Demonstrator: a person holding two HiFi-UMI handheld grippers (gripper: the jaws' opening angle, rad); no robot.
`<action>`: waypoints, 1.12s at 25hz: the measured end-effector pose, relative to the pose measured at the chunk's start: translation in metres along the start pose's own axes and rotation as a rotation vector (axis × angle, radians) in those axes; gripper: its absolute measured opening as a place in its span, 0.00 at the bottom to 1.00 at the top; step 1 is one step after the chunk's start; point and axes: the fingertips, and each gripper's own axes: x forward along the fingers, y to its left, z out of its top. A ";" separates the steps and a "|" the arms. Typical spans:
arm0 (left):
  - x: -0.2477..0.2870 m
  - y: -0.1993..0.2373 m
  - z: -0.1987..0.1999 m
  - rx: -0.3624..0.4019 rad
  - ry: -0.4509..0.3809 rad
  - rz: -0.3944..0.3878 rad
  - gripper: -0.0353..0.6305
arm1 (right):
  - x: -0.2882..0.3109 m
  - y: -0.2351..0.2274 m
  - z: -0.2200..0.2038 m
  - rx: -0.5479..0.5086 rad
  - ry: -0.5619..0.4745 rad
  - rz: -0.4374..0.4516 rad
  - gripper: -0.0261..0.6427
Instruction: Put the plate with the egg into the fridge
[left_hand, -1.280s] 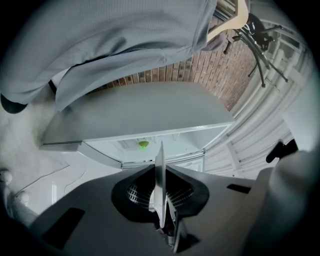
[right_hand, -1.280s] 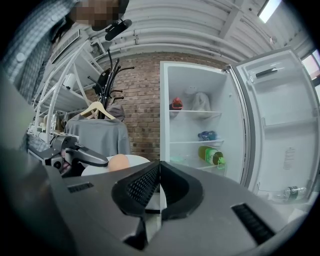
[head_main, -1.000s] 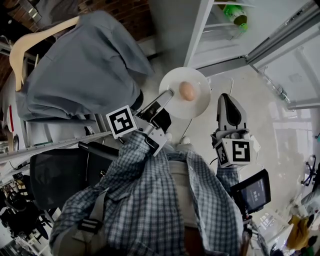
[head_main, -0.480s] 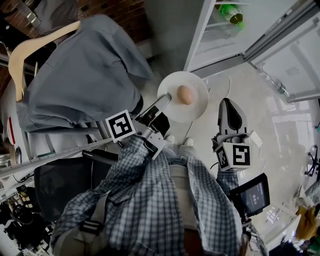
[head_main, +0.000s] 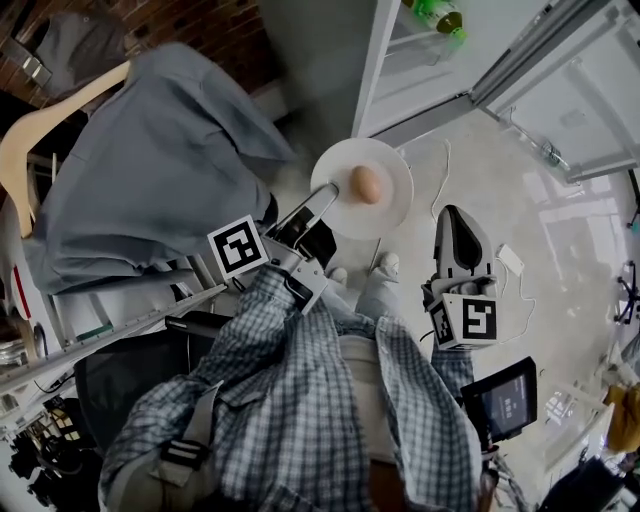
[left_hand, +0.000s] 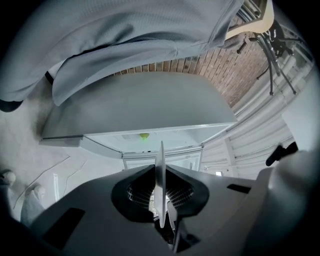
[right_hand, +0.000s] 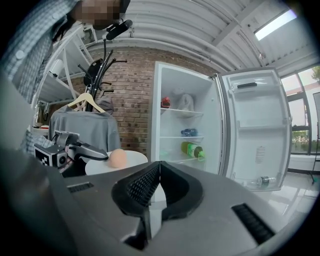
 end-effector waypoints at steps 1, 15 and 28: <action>0.003 0.000 -0.001 0.001 0.002 0.000 0.11 | 0.000 -0.004 0.000 0.000 -0.001 -0.003 0.05; 0.055 0.000 -0.016 0.000 -0.037 0.015 0.11 | 0.021 -0.064 0.003 -0.017 -0.031 0.053 0.05; 0.123 -0.015 -0.047 0.030 -0.119 0.000 0.11 | 0.033 -0.153 0.017 -0.027 -0.057 0.112 0.05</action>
